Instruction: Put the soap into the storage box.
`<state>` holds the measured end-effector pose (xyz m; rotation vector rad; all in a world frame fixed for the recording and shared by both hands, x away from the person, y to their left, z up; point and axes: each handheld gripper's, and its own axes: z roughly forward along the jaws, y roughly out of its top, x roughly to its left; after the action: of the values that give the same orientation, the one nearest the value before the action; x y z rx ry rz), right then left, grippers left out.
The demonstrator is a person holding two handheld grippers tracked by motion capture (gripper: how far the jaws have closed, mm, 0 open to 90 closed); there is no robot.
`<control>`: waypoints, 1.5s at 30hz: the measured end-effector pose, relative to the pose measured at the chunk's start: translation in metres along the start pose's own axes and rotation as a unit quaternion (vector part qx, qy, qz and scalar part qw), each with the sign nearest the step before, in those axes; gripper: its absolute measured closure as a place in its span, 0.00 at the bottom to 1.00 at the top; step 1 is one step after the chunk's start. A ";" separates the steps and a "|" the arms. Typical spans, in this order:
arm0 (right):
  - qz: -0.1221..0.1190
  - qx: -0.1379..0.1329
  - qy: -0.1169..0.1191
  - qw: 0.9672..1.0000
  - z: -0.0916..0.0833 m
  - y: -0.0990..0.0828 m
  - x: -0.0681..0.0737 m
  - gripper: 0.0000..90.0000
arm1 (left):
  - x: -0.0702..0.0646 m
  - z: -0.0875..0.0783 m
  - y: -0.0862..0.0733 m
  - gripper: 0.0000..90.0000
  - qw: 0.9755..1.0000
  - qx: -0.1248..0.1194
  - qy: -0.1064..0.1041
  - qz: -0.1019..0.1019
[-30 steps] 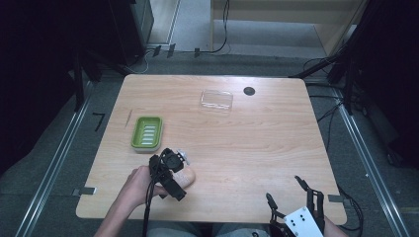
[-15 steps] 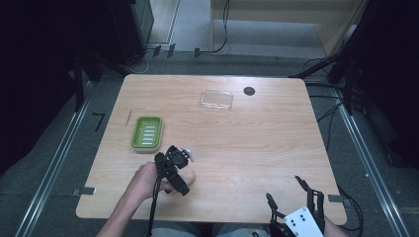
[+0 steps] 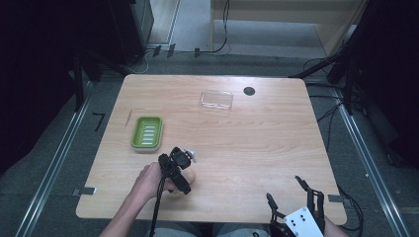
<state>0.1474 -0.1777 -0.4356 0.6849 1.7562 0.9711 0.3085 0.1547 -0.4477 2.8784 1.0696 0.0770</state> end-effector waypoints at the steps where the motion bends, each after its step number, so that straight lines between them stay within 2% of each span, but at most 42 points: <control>1: 0.000 0.000 0.000 1.000 0.000 0.000 0.000 0.15 | 0.000 0.000 0.000 0.12 1.000 0.003 0.001 0.000; 2: 0.001 0.001 0.000 1.000 0.000 0.000 0.000 0.15 | 0.000 0.001 0.000 0.14 1.000 0.004 -0.003 -0.002; 8: -0.001 0.000 0.000 1.000 0.000 0.000 0.000 0.15 | 0.000 0.002 -0.001 0.23 1.000 0.004 0.003 -0.005; 16: -0.001 0.001 0.000 1.000 0.000 0.000 0.000 0.15 | -0.002 0.004 0.000 0.29 1.000 0.011 0.008 0.001; 19: -0.001 0.000 0.000 1.000 0.000 0.000 0.000 0.15 | -0.002 0.007 0.001 0.36 1.000 0.013 0.004 0.006; 26: 0.000 0.000 0.000 1.000 0.000 0.000 0.000 0.15 | -0.004 0.007 0.000 0.37 1.000 0.007 0.007 0.005; 33: 0.000 0.000 0.000 1.000 0.000 0.000 0.000 0.15 | -0.004 0.006 0.000 0.37 1.000 0.012 0.009 0.009; 45: 0.001 0.000 -0.001 1.000 0.000 0.000 0.000 0.15 | 0.005 -0.002 -0.007 0.37 1.000 0.000 0.008 -0.010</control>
<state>0.1471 -0.1780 -0.4356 0.6865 1.7543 0.9718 0.3074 0.1629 -0.4465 2.8721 1.1015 0.1000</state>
